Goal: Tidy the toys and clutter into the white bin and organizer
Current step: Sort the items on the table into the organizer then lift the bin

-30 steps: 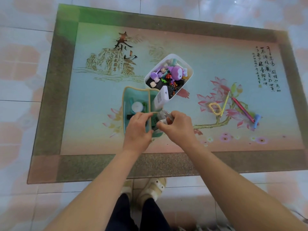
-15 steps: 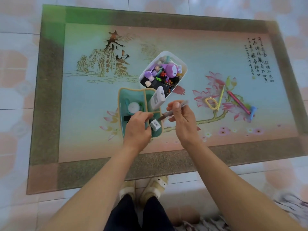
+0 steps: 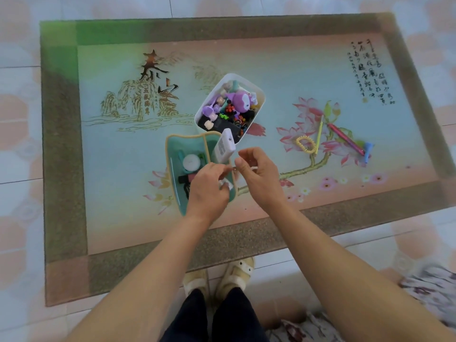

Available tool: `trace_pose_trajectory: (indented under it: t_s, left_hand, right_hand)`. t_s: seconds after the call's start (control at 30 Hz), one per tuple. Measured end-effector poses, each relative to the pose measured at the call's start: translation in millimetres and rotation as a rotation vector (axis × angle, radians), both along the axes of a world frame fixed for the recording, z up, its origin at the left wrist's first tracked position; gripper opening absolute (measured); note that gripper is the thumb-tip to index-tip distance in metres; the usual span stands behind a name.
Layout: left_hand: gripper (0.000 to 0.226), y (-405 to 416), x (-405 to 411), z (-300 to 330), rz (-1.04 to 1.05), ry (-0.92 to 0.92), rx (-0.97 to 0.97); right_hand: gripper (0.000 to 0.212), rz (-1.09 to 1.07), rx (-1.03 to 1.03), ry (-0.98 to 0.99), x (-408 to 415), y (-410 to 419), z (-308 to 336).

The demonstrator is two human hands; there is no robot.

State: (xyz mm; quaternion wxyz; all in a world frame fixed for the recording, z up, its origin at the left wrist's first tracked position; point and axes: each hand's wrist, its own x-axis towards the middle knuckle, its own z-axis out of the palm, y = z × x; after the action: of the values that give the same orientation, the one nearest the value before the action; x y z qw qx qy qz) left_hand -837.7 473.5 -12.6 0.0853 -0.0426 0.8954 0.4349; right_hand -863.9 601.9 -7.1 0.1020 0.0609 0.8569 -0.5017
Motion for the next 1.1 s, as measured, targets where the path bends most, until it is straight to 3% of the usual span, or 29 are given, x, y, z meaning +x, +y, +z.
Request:
trace_pose_trajectory:
  t_s: [0.13,0.33,0.57,0.8,1.1]
  left_hand:
    - [0.022,21,-8,14,-0.041,0.030,0.059]
    - [0.018,79,-37,28,-0.134,0.036,0.061]
    - [0.023,171,-87,-13,-0.246,-0.030,-0.077]
    - [0.040,232,-134,-65,-0.308,-0.089,-0.229]
    - [0.042,264,-160,-113,-0.408,-0.089,-0.534]
  right_hand:
    - [0.010,-0.107,0.025,0.014,-5,28,14]
    - [0.016,-0.243,0.130,-0.004,-24,102,24]
    - [0.011,-0.300,0.299,-0.054,-59,203,-25]
    - [0.013,-0.278,0.390,-0.155,-103,264,-80]
    - [0.029,-0.080,0.822,-0.164,-164,321,-121]
